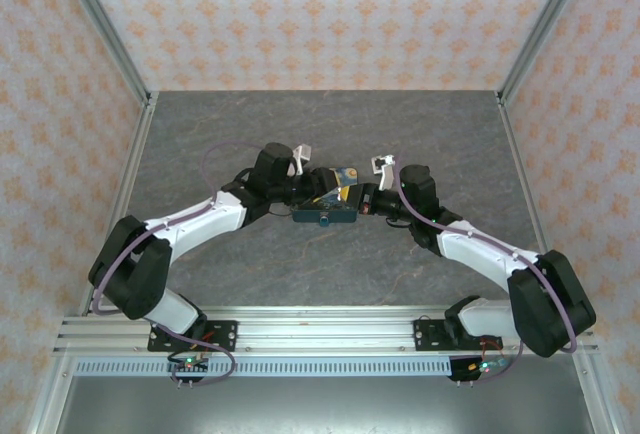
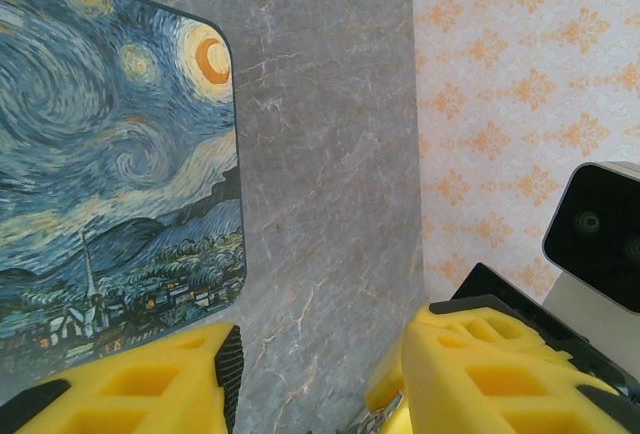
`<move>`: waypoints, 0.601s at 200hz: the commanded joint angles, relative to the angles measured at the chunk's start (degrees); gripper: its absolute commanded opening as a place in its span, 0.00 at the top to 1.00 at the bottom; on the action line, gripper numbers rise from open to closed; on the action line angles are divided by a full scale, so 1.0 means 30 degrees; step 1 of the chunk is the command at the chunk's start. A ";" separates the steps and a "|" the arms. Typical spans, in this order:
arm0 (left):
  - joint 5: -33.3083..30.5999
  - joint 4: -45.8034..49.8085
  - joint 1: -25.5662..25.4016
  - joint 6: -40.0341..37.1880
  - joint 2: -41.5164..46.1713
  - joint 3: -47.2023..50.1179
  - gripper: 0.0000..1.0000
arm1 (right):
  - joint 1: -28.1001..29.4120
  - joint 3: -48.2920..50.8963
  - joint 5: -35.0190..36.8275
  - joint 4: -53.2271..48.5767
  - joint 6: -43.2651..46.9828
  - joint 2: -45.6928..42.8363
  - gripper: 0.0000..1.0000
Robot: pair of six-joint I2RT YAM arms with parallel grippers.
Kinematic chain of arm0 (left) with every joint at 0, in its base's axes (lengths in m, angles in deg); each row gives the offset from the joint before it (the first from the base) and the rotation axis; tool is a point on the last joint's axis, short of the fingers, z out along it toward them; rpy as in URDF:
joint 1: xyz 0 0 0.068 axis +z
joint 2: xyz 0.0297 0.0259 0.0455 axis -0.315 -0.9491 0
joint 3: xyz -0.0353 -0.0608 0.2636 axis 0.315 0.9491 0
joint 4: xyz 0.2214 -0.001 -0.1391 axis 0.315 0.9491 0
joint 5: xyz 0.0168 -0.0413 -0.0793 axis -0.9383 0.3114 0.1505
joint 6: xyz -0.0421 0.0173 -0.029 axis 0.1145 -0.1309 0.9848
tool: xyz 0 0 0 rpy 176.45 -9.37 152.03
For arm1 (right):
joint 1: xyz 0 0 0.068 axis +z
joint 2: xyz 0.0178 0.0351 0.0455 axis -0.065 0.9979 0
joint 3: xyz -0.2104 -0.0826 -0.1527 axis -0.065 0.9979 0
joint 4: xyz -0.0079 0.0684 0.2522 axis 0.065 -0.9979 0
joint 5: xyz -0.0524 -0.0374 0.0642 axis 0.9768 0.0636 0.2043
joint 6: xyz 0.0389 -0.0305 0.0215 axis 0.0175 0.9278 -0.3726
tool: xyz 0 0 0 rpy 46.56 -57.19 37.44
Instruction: Unlock a padlock with a key
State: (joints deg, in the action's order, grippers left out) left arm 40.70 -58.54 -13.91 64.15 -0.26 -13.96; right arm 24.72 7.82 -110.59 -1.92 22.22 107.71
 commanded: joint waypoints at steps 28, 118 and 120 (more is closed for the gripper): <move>-0.0039 -0.0763 -0.0339 0.0276 -0.0309 -0.0891 0.57 | -0.0076 -0.0063 -0.0374 0.1227 -0.0119 0.0328 1.00; -0.0160 -0.0830 -0.0607 0.0334 -0.0808 -0.1088 0.70 | -0.0049 0.0007 -0.0358 0.1459 -0.0245 0.0396 1.00; -0.0160 -0.0824 -0.0609 0.0349 -0.0809 -0.1065 0.70 | -0.0071 0.0026 -0.0358 0.1449 -0.0243 0.0394 1.00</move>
State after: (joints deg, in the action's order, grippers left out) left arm 40.63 -59.63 -15.05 65.16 -1.92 -15.69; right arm 24.72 7.82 -111.16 -1.09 21.81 109.02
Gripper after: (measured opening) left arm 0.301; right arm 0.043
